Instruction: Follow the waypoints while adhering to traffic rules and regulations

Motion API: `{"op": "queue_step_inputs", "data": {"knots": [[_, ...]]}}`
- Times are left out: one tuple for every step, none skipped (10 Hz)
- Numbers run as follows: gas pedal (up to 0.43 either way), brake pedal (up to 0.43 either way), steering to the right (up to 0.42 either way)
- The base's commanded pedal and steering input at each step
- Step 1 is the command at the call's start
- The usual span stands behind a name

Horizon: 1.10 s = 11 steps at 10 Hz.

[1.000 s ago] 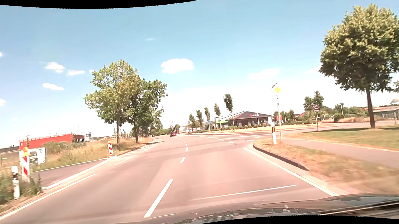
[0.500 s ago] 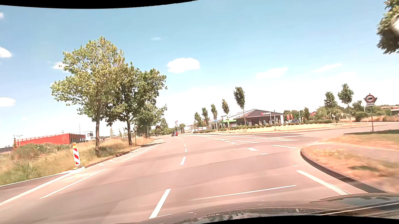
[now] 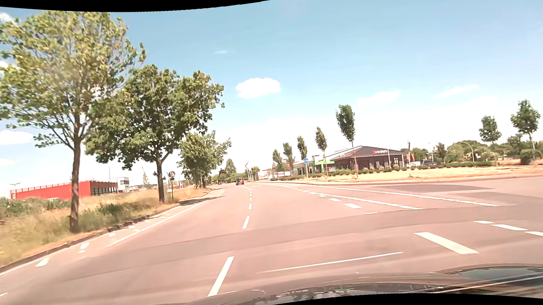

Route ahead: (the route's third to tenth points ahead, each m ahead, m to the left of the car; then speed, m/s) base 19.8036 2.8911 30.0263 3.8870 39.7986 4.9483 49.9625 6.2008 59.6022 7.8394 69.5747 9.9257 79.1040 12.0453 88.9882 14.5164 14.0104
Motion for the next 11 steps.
{"op": "queue_step_inputs", "data": {"knots": [[0.0, 0.0, -0.014], [0.0, 0.0, -0.014], [0.0, 0.0, -0.015], [0.0, 0.0, -0.015], [0.0, 0.0, -0.014], [0.197, 0.0, -0.015], [0.248, 0.0, -0.015], [0.248, 0.0, -0.015], [0.248, 0.0, -0.015], [0.248, 0.0, -0.016], [0.248, 0.0, -0.018]]}}
